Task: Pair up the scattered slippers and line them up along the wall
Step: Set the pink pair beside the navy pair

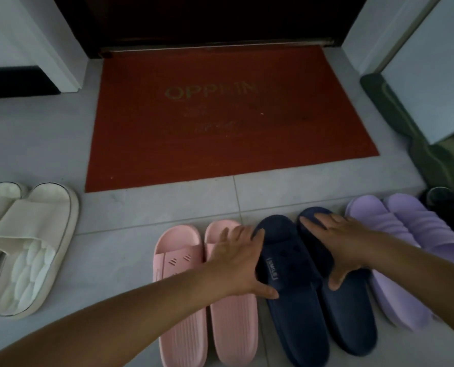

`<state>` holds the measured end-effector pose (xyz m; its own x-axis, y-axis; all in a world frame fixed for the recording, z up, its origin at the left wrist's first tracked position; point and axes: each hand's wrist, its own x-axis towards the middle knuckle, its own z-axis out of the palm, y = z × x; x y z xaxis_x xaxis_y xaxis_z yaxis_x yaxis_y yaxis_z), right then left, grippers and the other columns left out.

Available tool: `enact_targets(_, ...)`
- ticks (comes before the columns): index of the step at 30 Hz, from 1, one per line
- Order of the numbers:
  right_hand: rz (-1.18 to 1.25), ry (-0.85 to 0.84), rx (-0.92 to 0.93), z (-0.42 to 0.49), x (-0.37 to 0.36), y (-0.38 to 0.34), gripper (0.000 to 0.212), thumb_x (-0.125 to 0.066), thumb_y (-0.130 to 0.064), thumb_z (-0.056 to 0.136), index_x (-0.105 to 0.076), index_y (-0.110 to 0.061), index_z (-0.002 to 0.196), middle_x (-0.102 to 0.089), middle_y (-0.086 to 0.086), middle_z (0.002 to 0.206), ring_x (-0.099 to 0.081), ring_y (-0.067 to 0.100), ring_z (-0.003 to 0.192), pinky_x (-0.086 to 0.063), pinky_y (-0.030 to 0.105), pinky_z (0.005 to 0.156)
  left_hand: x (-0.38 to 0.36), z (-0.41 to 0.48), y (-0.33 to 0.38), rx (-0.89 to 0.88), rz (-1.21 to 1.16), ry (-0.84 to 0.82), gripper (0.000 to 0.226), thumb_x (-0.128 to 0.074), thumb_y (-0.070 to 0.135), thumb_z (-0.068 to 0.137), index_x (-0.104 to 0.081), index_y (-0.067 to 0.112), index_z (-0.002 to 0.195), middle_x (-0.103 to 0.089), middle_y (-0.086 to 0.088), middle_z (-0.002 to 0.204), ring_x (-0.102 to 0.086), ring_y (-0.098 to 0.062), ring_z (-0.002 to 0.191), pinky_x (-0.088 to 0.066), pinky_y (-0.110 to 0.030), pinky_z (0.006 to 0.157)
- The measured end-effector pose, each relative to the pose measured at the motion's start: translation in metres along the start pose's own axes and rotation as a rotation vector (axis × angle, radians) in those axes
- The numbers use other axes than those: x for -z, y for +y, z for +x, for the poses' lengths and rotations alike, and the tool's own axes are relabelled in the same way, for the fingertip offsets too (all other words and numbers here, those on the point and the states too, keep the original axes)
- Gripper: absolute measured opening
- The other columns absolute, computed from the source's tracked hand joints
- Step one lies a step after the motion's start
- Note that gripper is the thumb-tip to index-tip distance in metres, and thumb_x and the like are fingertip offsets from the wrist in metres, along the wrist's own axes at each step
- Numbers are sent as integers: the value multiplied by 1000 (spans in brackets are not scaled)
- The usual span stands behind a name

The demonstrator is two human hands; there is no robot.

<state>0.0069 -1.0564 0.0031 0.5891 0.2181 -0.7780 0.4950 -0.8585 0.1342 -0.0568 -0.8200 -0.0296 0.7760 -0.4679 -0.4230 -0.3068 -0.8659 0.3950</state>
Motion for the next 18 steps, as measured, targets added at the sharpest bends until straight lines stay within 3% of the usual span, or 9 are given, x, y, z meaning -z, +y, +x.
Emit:
enact_targets(3, -122, 3, -55, -5, -17, 17, 137, -81, -53, 55, 14, -17, 148, 1, 15, 158, -17, 32, 143, -27, 43, 111, -4, 32, 27, -34, 71, -139, 124, -59, 76, 64, 4, 13, 150, 1, -15, 159, -2, -33, 146, -9, -50, 118)
enact_targets(8, -77, 122, 19, 1, -36, 31, 103, -75, -30, 62, -15, -14, 144, -28, 10, 149, -44, 30, 126, -43, 37, 96, -13, 52, 38, -49, 168, -144, 103, -65, 66, 59, -31, 8, 137, -27, -17, 150, -24, -38, 136, -28, -49, 109)
enact_targets(14, -58, 135, 22, 6, -37, 35, 96, -74, -28, 58, -21, -15, 137, -44, 8, 131, -52, 30, 111, -40, 34, 74, -16, 57, 32, -46, 163, -143, 104, -66, 61, 57, -28, 11, 139, -21, -11, 155, -18, -37, 140, -29, -48, 109)
enact_targets(18, -44, 122, 15, 6, -35, 35, 95, -75, -30, 58, -21, -16, 135, -46, 7, 129, -51, 29, 110, -39, 34, 72, -15, 58, 30, -44, 170, -142, 104, -66, 60, 59, -25, 11, 141, -18, -11, 156, -15, -37, 141, -27, -50, 109)
